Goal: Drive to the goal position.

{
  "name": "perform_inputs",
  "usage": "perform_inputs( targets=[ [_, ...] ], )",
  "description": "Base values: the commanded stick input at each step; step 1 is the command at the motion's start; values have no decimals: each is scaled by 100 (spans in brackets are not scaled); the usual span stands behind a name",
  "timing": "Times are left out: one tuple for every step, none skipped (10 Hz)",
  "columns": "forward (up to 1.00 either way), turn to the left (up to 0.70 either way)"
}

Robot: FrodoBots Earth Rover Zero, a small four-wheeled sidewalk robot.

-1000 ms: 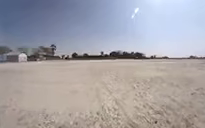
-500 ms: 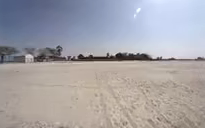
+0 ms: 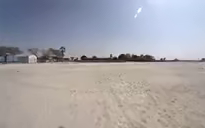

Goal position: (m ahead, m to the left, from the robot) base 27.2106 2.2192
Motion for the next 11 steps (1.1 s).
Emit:
perform_inputs(
  targets=[
    [45, 0],
    [45, 0],
    [45, 0],
    [45, 0],
    [45, 0],
    [45, 0],
    [45, 0],
    [45, 0],
    [45, 0],
    [45, 0],
    [45, 0]
  ],
)
